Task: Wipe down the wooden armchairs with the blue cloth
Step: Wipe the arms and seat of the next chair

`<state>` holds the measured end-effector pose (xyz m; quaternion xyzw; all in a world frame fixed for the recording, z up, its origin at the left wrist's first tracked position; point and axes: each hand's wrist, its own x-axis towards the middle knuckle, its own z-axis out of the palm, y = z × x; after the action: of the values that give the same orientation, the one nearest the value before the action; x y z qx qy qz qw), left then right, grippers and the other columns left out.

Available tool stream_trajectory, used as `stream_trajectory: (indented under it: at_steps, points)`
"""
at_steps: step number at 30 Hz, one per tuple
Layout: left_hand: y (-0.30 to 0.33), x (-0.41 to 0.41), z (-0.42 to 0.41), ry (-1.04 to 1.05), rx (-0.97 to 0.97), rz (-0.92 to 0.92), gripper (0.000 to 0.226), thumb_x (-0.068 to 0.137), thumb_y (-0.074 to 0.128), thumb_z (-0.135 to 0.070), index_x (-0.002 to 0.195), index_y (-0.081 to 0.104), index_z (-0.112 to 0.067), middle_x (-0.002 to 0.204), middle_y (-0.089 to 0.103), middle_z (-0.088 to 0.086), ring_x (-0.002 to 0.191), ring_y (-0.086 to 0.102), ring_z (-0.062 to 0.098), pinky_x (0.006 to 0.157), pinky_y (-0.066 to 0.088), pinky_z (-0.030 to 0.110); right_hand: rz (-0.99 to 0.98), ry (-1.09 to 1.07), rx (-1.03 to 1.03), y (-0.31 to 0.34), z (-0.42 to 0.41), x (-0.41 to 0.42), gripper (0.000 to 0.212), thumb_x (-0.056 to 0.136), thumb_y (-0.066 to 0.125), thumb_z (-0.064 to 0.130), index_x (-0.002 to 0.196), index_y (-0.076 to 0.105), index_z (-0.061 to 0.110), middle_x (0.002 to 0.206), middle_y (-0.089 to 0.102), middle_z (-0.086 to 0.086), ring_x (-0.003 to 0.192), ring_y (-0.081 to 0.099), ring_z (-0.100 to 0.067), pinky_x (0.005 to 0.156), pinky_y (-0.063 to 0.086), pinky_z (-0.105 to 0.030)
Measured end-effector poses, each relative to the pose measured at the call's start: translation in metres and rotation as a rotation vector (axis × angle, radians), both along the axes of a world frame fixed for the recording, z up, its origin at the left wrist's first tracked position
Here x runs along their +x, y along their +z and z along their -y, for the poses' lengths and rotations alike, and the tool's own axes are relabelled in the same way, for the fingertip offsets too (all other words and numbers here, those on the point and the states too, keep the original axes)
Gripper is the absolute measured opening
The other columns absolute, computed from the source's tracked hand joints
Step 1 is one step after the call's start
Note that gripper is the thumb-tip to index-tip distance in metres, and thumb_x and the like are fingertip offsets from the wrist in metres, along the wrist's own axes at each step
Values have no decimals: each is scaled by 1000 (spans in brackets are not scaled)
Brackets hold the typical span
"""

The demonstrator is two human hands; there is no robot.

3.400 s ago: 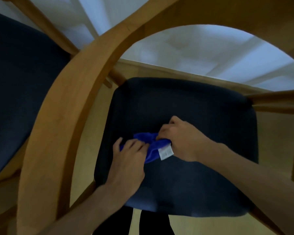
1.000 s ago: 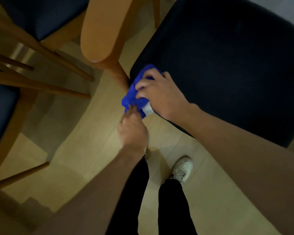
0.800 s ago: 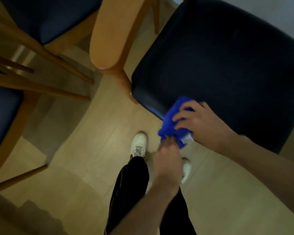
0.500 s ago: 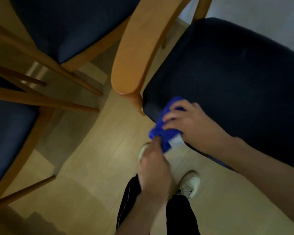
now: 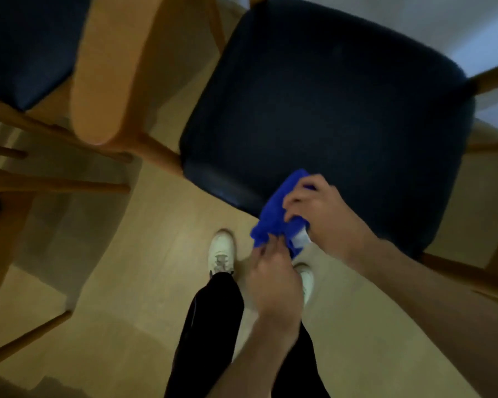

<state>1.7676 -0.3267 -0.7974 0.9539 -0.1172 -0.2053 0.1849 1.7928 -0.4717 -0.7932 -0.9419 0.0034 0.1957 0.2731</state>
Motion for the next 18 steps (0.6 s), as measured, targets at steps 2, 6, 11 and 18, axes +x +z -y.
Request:
stream_trajectory:
  at_steps: [2,6,11,18]
  points:
    - [2,-42,28,-77,-25,-148,31,49,77,3,70,65,-15,64,62,-1,60,63,19,48,46,24,-60,-12,-54,5,24,-45,27,67,68,-7,84,77,12,101,71,2,113,54,-36,78,50,-52]
    - [-3,-97,74,-302,-3,-379,22,81,56,4,96,63,-11,92,66,8,89,61,24,67,42,31,-151,-203,-211,13,66,-120,20,66,67,-4,80,75,8,94,72,-4,105,58,-39,81,52,-46]
    - [7,-86,92,-692,64,-365,20,88,50,-4,103,59,-13,102,65,10,92,61,28,72,42,35,-333,-303,-378,19,66,-150,25,89,56,15,110,65,25,120,57,7,124,36,-21,99,34,-39]
    - [25,50,87,-913,-140,137,50,71,53,2,114,68,-19,107,69,1,84,59,30,72,44,42,89,-983,-120,19,18,-135,84,73,53,-20,146,44,21,129,48,-8,119,37,-27,96,35,-28]
